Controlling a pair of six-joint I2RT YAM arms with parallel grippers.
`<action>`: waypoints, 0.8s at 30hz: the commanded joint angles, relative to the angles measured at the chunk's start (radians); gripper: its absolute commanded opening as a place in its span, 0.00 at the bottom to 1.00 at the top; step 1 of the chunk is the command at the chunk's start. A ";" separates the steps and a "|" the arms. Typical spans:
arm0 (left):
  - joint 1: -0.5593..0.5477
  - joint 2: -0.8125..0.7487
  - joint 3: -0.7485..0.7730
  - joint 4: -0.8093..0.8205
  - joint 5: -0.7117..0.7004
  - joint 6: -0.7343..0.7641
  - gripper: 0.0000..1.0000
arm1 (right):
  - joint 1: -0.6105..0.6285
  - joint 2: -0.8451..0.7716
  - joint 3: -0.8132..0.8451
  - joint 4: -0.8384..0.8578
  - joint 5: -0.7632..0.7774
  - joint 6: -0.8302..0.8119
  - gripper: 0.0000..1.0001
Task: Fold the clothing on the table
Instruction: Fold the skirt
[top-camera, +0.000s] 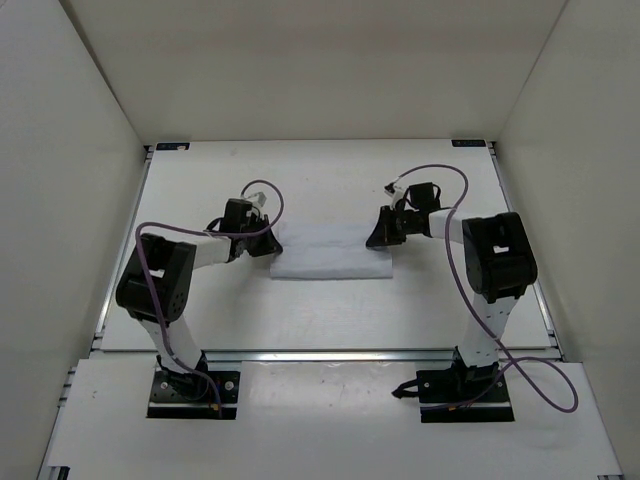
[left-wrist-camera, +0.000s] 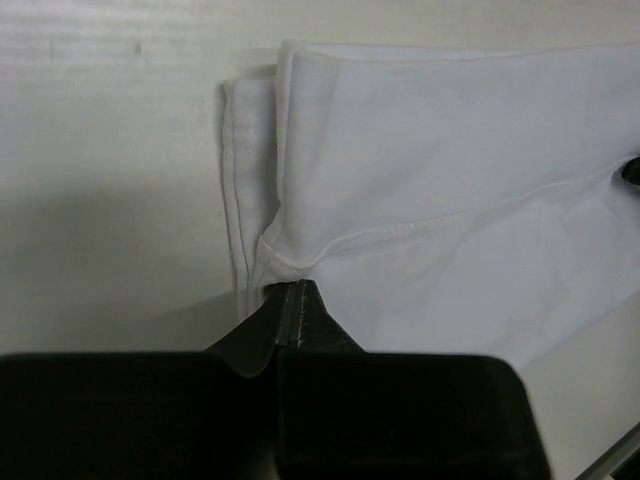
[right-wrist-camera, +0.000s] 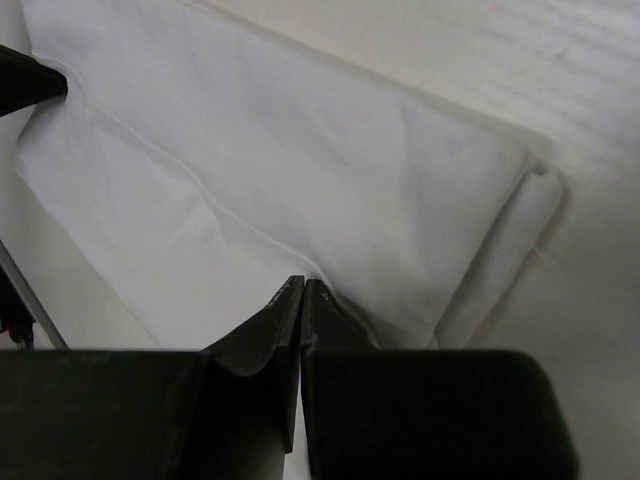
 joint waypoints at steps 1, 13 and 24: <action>-0.004 0.059 0.113 -0.043 0.003 0.041 0.00 | -0.032 0.012 0.093 -0.025 0.032 -0.065 0.00; 0.022 -0.050 0.287 -0.235 0.036 0.143 0.68 | -0.130 -0.207 0.136 -0.126 0.098 -0.079 0.25; 0.013 -0.371 0.006 -0.231 -0.079 0.120 0.58 | -0.096 -0.422 -0.218 -0.085 0.184 0.026 0.93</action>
